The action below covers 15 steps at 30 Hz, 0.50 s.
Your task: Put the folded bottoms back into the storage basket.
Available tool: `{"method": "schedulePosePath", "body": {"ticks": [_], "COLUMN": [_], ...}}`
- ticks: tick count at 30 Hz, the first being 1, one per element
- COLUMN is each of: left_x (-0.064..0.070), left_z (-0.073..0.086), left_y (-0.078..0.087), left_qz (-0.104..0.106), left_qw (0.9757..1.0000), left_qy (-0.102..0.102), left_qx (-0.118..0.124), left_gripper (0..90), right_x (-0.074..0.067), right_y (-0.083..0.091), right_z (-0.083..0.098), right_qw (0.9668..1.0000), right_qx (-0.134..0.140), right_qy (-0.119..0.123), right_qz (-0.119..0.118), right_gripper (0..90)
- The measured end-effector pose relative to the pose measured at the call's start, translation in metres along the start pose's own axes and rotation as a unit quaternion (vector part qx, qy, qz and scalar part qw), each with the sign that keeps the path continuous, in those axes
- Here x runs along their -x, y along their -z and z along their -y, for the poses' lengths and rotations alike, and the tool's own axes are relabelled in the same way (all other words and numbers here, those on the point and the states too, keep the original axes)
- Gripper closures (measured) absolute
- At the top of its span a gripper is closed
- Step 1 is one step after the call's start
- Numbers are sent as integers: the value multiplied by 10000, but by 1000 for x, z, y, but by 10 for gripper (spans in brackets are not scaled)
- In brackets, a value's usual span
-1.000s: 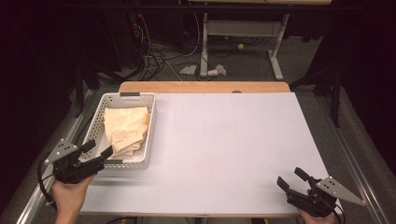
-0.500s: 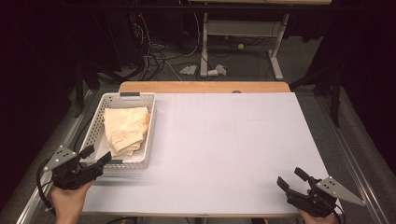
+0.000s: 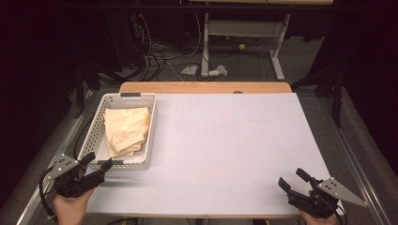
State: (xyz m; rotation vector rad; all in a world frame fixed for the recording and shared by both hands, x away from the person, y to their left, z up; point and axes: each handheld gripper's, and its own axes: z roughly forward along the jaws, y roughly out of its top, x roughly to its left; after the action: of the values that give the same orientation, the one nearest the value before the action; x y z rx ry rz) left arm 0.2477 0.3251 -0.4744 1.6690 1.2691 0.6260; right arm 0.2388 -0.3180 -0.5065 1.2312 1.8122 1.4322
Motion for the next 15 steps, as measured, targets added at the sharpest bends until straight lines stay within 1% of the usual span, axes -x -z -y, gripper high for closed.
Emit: {"method": "schedulePosePath", "body": {"ticks": [3, 7, 12, 15], "left_x": [1, 2, 1, 1], "left_z": [4, 10, 15, 16], "left_y": [1, 3, 2, 2], "left_qz": [-34, -116, -106, -117], "left_qw": [10000, 9999, 9998, 9998], "left_qy": [8, 15, 75, 73], "left_qx": [26, 120, 119, 140], "left_gripper": [275, 275, 275, 275], "right_x": [0, 0, 0, 0], "right_y": [0, 1, 1, 1], "right_z": [0, 0, 0, 0], "right_qw": [10000, 10000, 10000, 10000], "right_qx": [2, 22, 30, 28], "right_qy": [-5, -15, -20, -25], "right_qz": [-4, -12, -12, -9], "right_gripper": [214, 214, 214, 213]}}
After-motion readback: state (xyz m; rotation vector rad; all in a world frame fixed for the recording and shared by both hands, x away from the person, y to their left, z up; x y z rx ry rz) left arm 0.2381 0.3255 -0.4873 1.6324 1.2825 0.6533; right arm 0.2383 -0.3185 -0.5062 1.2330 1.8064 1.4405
